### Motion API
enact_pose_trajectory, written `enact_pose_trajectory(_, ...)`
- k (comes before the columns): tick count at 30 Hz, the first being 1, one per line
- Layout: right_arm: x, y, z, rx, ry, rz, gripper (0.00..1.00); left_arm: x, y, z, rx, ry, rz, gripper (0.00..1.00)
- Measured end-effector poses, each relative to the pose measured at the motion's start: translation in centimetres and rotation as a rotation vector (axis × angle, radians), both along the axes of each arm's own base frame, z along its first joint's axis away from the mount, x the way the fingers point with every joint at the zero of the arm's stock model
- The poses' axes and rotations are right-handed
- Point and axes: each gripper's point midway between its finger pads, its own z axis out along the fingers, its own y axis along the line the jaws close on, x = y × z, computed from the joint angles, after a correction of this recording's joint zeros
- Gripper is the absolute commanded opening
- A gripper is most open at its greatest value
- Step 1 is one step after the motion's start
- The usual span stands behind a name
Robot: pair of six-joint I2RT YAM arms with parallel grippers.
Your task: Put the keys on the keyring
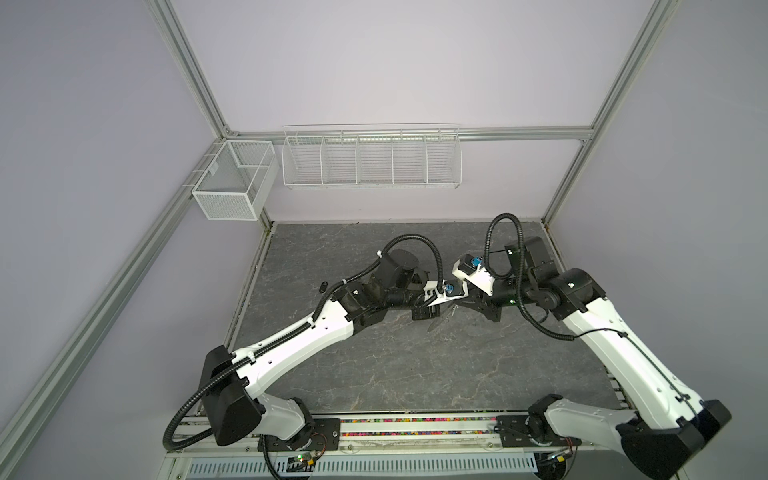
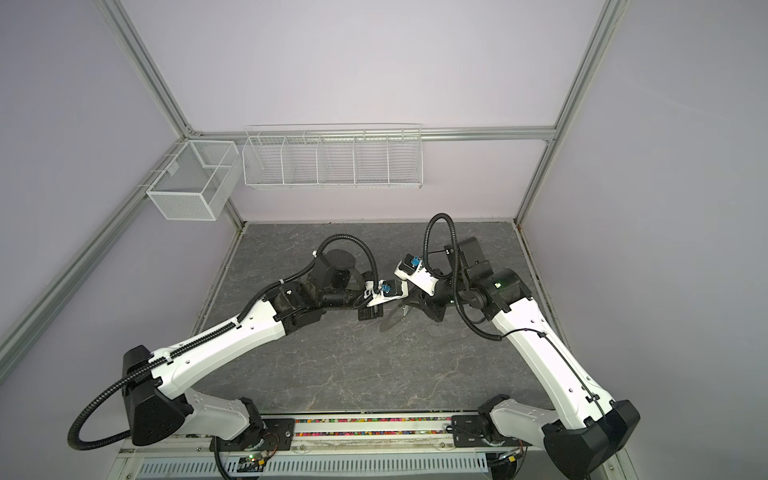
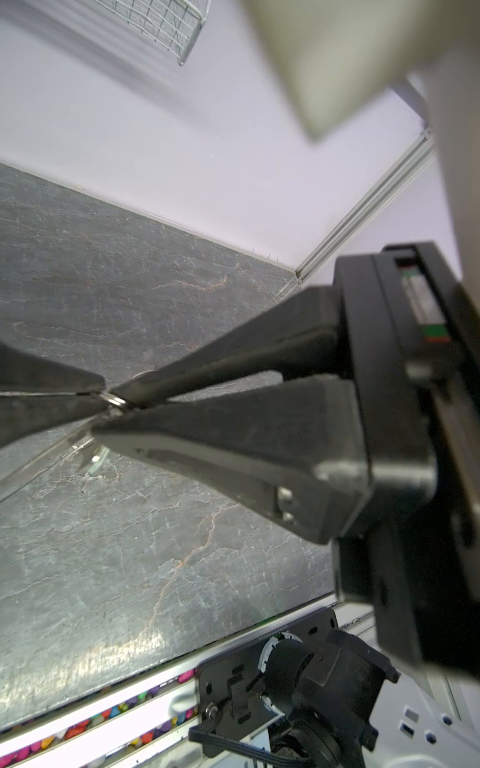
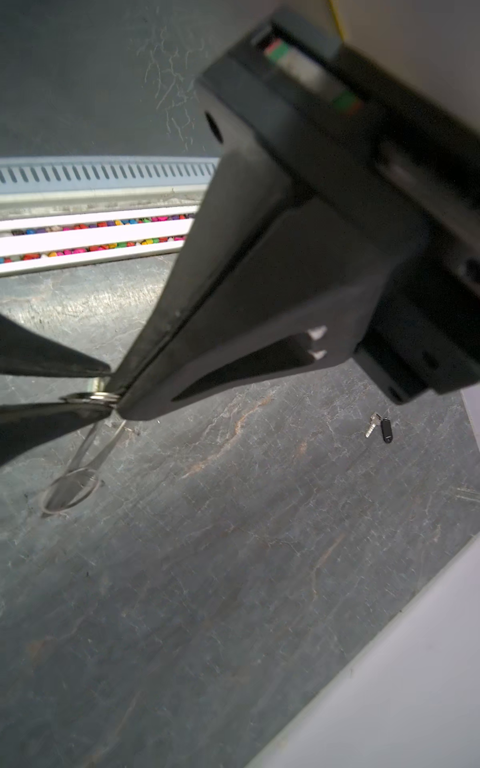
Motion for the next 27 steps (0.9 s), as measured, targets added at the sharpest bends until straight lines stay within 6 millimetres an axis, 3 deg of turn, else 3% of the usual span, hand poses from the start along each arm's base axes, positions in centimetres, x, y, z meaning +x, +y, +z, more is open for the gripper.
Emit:
enact_pose_trajectory(4,0.6,-1.0,-0.1,0.004,-0.074,-0.063,0.49,0.1,-0.2,0.2,-0.026,0.032,0.017,0.00)
enact_pose_trajectory(7,0.9,-2.1,0.2,0.025,-0.130,-0.132,0.52,0.3,-0.1,0.3,-0.083,0.075,0.037,0.00)
enact_pose_trajectory(14,0.4,-2.9,1.3,0.121,-0.200,-0.204,0.52,1.2,0.8,0.4,-0.225,0.185,0.112,0.00)
enact_pose_trajectory(20,0.7,-2.2,0.1,0.150,-0.136,-0.203,0.52,1.5,0.9,2.6,-0.370,0.217,0.134,0.00)
enact_pose_trajectory(27,1.9,-1.3,0.4,0.186,-0.136,-0.202,0.51,1.5,1.0,4.3,-0.481,0.236,0.136,0.00)
